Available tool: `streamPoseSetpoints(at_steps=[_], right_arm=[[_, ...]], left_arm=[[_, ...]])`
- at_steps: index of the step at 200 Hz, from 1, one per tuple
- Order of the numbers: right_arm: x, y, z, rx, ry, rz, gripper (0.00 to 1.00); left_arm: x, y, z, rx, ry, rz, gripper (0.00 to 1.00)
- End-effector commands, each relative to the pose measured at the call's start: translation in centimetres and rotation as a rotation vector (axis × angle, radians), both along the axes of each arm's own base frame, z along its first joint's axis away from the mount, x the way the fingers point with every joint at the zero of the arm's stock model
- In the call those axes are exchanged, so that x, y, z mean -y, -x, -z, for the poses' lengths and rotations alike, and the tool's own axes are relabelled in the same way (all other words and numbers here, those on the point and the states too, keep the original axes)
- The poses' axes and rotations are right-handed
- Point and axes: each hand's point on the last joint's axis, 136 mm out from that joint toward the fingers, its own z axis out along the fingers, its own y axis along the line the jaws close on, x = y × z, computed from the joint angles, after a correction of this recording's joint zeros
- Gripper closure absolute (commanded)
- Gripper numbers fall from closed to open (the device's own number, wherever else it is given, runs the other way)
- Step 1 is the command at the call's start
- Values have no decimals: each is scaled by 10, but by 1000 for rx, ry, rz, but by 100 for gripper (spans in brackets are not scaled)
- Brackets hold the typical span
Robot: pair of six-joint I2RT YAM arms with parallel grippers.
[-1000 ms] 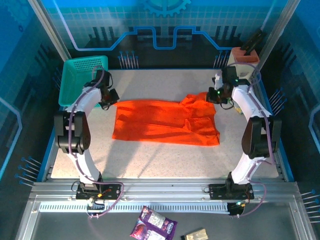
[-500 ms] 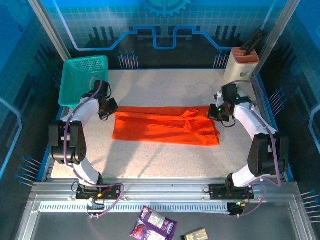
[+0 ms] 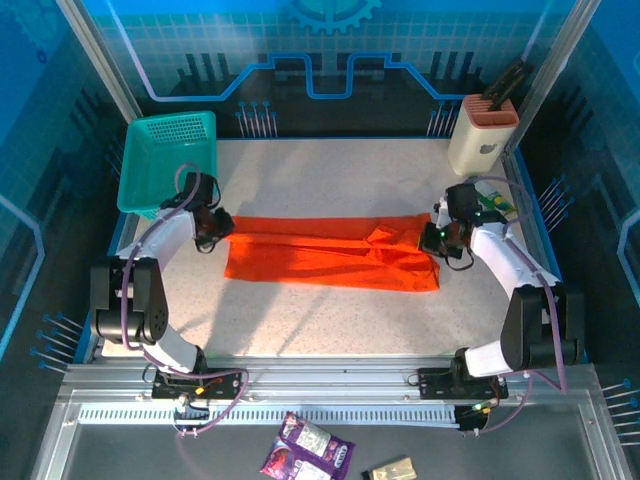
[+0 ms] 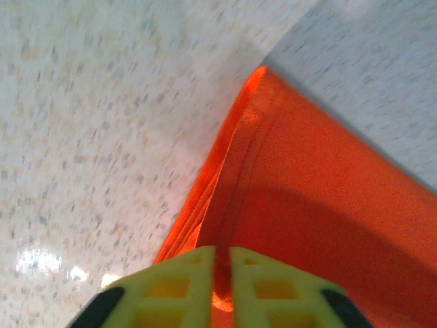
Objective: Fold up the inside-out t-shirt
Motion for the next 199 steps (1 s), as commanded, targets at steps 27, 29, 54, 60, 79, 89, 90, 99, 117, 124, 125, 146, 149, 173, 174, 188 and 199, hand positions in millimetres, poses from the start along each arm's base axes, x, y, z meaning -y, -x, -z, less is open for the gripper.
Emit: streamPoseSetpoints(at_steps=[27,29,54,60,79,89,90,99,117,124,125,146,149,173,174,188,199], right_arm=[[0,-13,-29,62,81,-5,62],[-1,-14,-31,66,81,-13,62],[-44,-26,-43,98,12,-177,60],[-57,-28,-40,85,-8,-224,59],[-83,-34,-31,38,2,-336,59],[-92,-37,-23,5,22,-368,59],[-93,-37,-22,2,22,-371,59],[-100,-41,-15,-19,35,-391,59],[-108,-48,0,-60,68,-411,59],[-112,-50,6,-70,78,-426,59],[-112,-51,6,-71,80,-427,59],[-117,-56,18,-109,139,-453,53],[-116,-56,19,-115,153,-454,53],[-109,-54,28,-175,239,-447,54],[-109,-53,28,-176,241,-446,55],[-107,-50,29,-195,264,-443,63],[-107,-46,28,-206,274,-444,74]], left_arm=[[-1,9,-20,27,4,-10,68],[-1,9,-22,31,4,-8,68],[16,2,-34,59,19,44,68],[24,-1,-35,61,26,66,69],[58,-7,-30,38,58,150,70],[76,-10,-25,24,79,195,71],[78,-10,-24,20,81,198,71],[91,-11,-16,0,94,228,72],[103,-12,4,-56,95,258,73],[104,-11,12,-76,97,258,74],[104,-11,14,-80,97,259,74],[103,-9,32,-126,86,257,74],[103,-9,34,-130,83,258,74],[98,-8,42,-149,59,257,74],[98,-8,42,-150,59,257,74],[96,-6,44,-157,50,256,75],[96,-7,45,-157,50,255,75]])
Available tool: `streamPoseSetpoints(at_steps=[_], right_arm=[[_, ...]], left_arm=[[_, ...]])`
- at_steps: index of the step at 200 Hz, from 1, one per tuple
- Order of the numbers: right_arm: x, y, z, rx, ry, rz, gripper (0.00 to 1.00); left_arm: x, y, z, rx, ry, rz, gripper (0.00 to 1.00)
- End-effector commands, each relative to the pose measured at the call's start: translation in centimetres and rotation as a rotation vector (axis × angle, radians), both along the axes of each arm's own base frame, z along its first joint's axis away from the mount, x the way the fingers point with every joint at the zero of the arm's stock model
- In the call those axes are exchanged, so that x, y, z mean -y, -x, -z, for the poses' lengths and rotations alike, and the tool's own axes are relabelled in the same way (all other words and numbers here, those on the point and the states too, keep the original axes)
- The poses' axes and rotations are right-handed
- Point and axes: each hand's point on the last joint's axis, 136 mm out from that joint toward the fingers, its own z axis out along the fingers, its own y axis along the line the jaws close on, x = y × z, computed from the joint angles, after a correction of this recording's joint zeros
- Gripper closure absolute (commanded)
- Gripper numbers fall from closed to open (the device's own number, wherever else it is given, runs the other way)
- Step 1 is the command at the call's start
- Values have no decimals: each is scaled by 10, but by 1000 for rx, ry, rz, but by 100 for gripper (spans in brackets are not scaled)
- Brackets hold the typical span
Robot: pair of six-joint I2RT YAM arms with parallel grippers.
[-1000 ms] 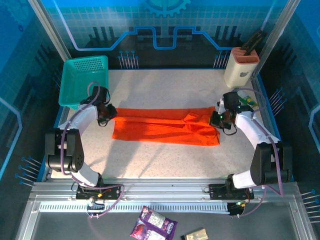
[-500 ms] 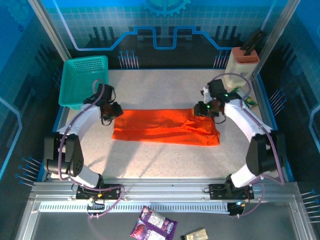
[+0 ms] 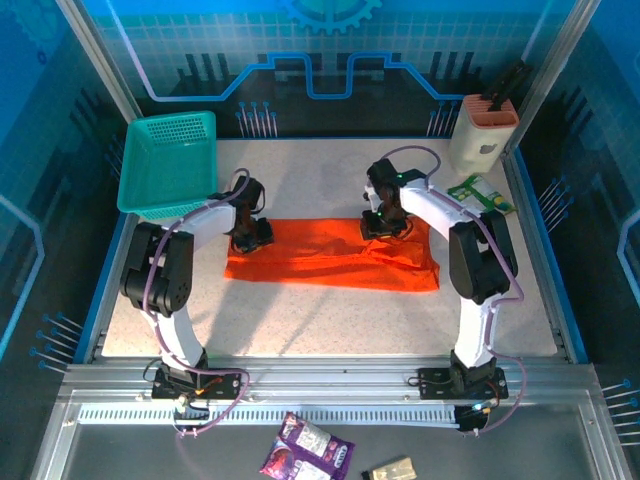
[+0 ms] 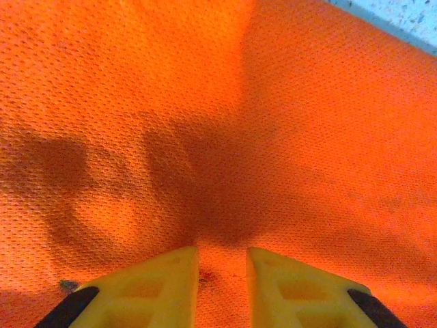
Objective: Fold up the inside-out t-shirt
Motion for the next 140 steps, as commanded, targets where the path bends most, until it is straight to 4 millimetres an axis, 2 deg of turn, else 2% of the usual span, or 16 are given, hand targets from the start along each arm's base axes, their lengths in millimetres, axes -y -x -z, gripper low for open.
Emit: streamPoseSetpoints(at_steps=[1,17,30,42,74,91,100,109,140], right_arm=[[10,14,-3,-46,91,-4,75],[11,23,-11,-44,110,-7,91],[15,35,-17,-42,129,6,100],[18,50,-22,-42,128,30,100],[21,115,-13,-108,144,105,100],[11,138,-18,-150,109,98,85],[11,137,-27,-130,100,101,70],[14,128,-37,-83,99,106,65],[36,91,-50,-13,90,136,59]], left_arm=[[-5,0,0,-7,-20,9,75],[-5,0,1,-11,-22,8,75],[-5,-1,1,-13,-26,8,75],[-6,-2,1,-10,-30,7,75],[-7,-4,0,-12,-38,16,75],[-8,-7,-2,-9,-42,20,75],[-8,-8,-2,-8,-42,23,75],[-7,-11,-3,-6,-40,25,75],[-4,-14,-8,1,-30,30,75]])
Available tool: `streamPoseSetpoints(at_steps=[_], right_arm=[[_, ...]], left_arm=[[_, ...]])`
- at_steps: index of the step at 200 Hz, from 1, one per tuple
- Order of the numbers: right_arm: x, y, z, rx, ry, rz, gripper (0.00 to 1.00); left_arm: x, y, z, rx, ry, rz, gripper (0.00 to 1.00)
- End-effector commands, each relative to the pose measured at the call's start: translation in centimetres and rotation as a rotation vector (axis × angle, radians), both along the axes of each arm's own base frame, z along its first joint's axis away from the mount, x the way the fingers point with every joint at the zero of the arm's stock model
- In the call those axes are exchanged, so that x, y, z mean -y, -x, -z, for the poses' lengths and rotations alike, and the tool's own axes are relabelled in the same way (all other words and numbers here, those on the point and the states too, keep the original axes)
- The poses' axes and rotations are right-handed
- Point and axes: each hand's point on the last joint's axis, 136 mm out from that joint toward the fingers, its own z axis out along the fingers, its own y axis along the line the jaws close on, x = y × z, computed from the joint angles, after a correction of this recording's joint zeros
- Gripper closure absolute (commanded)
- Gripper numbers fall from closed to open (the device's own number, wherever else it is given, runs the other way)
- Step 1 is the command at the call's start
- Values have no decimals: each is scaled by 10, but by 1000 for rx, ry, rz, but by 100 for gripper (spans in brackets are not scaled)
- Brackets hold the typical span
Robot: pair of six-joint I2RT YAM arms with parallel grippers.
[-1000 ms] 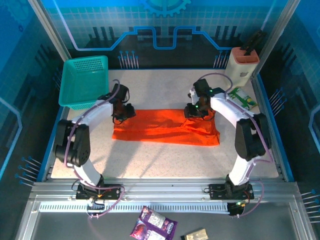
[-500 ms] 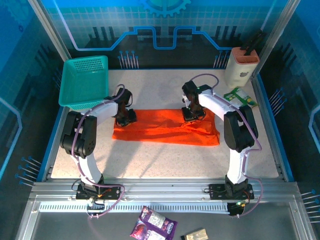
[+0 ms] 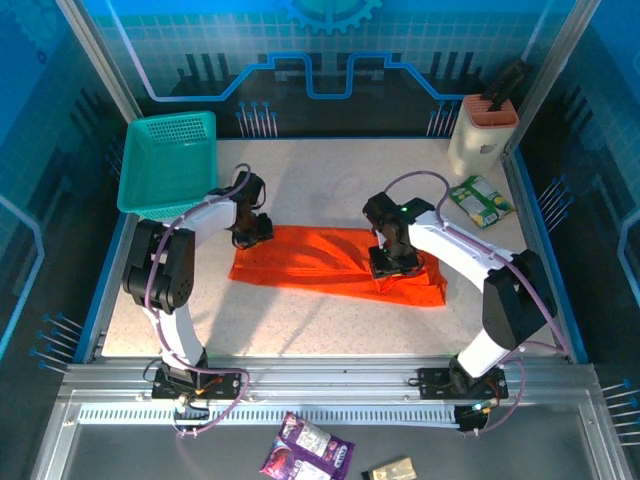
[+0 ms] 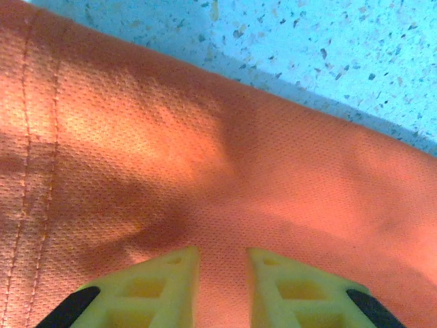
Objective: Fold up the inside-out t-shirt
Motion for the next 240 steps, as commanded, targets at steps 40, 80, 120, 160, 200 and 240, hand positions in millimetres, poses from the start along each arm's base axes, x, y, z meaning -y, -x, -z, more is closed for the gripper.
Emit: streamPoseSetpoints(at_steps=[40,80,120,160,200,240], right_arm=[[44,-62,10,25,-34,77,51],[36,-13,34,-115,-112,79,49],[24,62,24,-225,-102,61,56],[27,33,-4,-93,-70,89,50],[-10,-18,24,-23,-244,192,51],[-5,-66,69,-33,-305,280,51]], left_arm=[[-4,1,2,-29,-23,25,75],[-11,-1,11,-51,-34,21,75],[-18,-8,9,-49,-40,14,75],[-8,-21,1,-28,5,58,77],[4,-23,6,-50,63,104,88],[1,-5,25,-111,57,106,90]])
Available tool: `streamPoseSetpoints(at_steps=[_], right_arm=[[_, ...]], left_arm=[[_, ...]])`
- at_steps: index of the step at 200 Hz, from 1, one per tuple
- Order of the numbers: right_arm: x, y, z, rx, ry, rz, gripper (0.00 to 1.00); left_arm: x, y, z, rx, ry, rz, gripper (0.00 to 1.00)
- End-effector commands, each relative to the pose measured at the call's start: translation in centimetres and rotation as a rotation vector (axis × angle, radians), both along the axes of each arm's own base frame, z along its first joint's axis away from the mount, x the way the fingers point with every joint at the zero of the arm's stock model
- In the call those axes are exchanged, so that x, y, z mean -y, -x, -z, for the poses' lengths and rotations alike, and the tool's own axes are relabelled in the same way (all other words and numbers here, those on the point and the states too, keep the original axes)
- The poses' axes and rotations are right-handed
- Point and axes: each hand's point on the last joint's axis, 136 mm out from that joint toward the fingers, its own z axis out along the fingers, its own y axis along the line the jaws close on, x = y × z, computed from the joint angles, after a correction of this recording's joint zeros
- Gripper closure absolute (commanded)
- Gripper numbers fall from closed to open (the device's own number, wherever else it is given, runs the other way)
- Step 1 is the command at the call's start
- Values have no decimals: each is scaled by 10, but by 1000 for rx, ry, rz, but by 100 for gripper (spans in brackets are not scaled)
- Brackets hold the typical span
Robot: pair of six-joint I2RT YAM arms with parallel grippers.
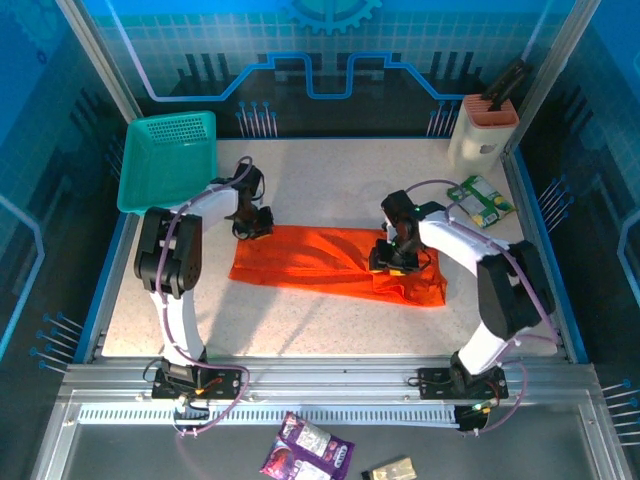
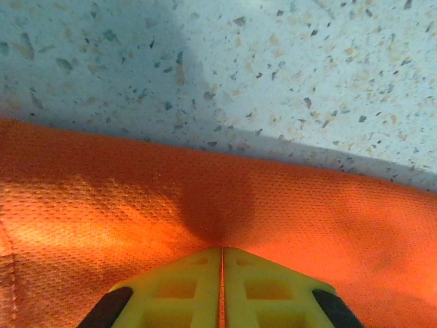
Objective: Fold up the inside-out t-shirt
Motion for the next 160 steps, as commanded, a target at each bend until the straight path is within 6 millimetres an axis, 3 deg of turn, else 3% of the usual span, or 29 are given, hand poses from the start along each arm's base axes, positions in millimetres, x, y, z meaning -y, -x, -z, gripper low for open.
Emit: streamPoseSetpoints(at_steps=[1,21,39,77,118,160], right_arm=[[0,-37,22,19,-70,80,51],[4,-67,36,26,-86,80,51],[2,-99,37,57,-111,68,51],[-33,-167,32,140,-237,-6,51],[-70,-225,36,194,-326,-71,49],[-82,-276,36,276,-393,-60,41]], left_arm=[[1,19,13,-69,18,23,90],[0,37,21,-96,27,13,90],[-2,54,24,-115,31,0,90],[11,103,36,-173,59,-17,90],[51,153,45,-226,99,-8,88],[112,183,42,-242,177,38,81]])
